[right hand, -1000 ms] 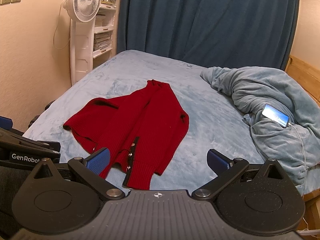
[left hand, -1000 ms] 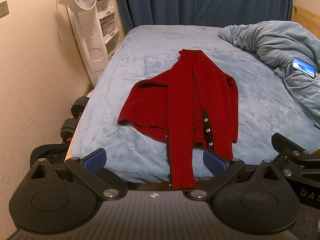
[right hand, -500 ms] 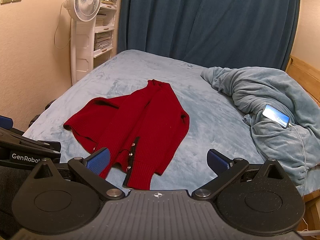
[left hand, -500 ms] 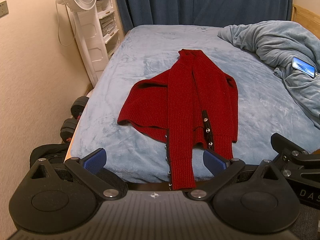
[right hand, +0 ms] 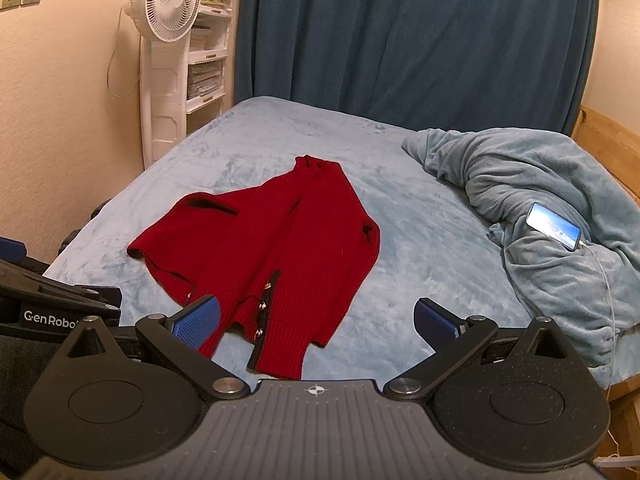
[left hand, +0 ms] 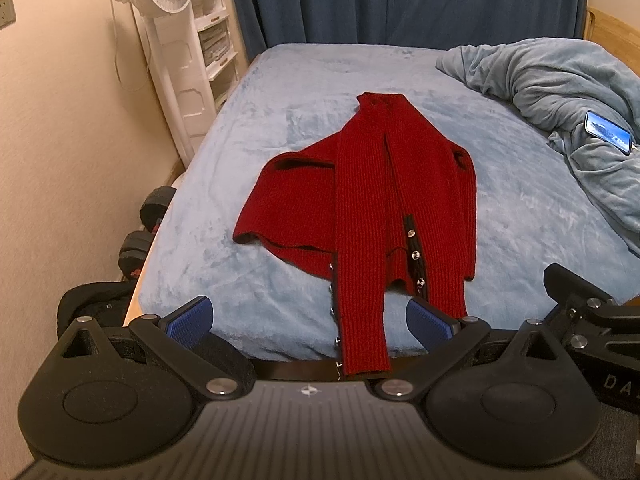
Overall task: Fold small clothes
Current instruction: 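Grasp the red cardigan's hem with the left and right grippers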
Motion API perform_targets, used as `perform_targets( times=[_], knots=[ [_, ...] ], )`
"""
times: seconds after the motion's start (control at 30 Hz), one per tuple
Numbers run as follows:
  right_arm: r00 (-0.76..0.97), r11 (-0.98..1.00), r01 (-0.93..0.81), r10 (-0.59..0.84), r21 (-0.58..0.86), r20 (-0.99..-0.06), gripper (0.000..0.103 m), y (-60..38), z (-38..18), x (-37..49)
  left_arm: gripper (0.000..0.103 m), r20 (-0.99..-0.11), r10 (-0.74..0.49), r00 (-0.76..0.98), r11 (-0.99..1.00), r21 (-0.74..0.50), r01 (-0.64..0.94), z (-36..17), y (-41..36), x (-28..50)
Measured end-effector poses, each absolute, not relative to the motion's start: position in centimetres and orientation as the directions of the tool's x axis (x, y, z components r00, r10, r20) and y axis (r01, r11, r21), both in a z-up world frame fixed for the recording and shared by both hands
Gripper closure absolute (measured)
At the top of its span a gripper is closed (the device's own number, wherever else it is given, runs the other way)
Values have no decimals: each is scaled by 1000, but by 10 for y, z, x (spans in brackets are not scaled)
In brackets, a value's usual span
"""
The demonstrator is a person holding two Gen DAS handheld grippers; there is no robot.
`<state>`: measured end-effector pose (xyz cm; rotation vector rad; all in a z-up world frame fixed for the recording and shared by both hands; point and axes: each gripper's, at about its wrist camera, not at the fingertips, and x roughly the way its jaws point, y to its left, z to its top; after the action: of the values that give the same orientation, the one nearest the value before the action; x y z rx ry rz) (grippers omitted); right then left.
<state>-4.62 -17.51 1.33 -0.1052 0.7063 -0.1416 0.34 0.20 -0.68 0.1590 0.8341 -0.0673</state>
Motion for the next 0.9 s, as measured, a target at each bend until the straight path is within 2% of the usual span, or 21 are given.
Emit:
perform_targets(
  times=[0.33, 0.57, 0.77, 0.9],
  knots=[
    [715, 986, 110, -169, -129, -678, 1, -188, 0, -26, 0, -788, 7, 616, 993, 76, 87, -25, 14, 35],
    [691, 973, 226, -199, -54, -694, 1, -233, -18, 26, 0, -813, -26, 582, 996, 26, 81, -41, 23, 105],
    [685, 958, 285, -209, -7, -698, 1, -279, -54, 135, 0, -808, -57, 586, 989, 35, 144, -71, 2, 199],
    [652, 965, 252, -119, 66, -749, 1, -298, -99, 236, 0, -852, -73, 518, 978, 39, 203, -112, -23, 262]
  ],
)
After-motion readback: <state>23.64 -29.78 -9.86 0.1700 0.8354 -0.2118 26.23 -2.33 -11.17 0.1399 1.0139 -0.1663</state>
